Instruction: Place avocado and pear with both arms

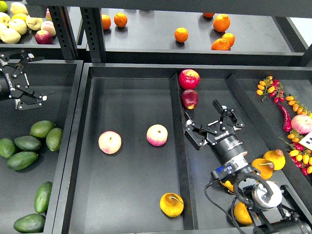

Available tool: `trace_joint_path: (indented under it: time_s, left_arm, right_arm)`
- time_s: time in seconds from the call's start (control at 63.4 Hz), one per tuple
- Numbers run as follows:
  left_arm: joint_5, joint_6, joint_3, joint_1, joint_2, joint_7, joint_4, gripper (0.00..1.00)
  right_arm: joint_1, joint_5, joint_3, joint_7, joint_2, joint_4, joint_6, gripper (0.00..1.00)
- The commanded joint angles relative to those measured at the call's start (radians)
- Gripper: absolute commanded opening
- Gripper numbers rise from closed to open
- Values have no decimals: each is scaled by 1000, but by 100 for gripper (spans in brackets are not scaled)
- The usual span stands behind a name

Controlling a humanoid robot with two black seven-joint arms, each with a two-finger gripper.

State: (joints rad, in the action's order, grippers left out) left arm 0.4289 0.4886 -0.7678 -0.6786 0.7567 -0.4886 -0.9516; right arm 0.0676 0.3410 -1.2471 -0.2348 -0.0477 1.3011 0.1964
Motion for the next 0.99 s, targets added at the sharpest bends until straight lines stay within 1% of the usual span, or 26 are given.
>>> trace_joint_path:
  time_s: [0.0,0.11,0.205,0.284,0.394,0.473,0.489,0.504,0.52,0.583,0.599,0.694,0.788,0.977]
  left_arm:
    - [14,0,-120,103,-50,0,-13,99]
    - [14,0,-222,191,-106,0,-36,99]
    - [14,0,-309,258,-172,0,-65,99]
    - [13,0,-370,295,-220,0,-81,99]
    - [13,0,-436,335,-293,0,-84,99]
    - [11,0,-472,353,-350,0,-84,99]
    - [11,0,-490,373,-390,0,-90,99]
    - [10,0,-499,382,-408,0,-93,99]
    - [8,0,-502,386,-416,0,-96,99]
    - [2,0,-524,404,-459,0,-107,99]
    - [2,0,-534,413,-476,0,-108,99]
    - [1,0,-574,436,-542,0,-108,99]
    - [1,0,-604,449,-588,0,-108,99]
    - [-18,0,-645,456,-671,0,-110,99]
  right_arm:
    - [6,-4,26,0,-1,-2,-3,100]
    - [20,-8,37,-3,-8,0,-14,100]
    - [37,-8,55,-3,-43,0,-14,100]
    - [61,-8,71,-3,-75,0,-17,100]
    - [101,0,110,-20,-121,-3,-40,100]
    - [119,1,144,-46,-139,-3,-77,100]
    - [126,1,164,-72,-150,-3,-89,100]
    - [130,3,175,-87,-152,-3,-94,100]
    - [130,3,179,-93,-153,-3,-95,100]
    - [144,3,209,-142,-172,-3,-106,100]
    - [153,3,222,-164,-184,-3,-112,100]
    - [201,4,284,-224,-228,-3,-155,100]
    - [257,4,337,-254,-270,-3,-195,100]
    - [382,6,475,-254,-328,-11,-259,100]
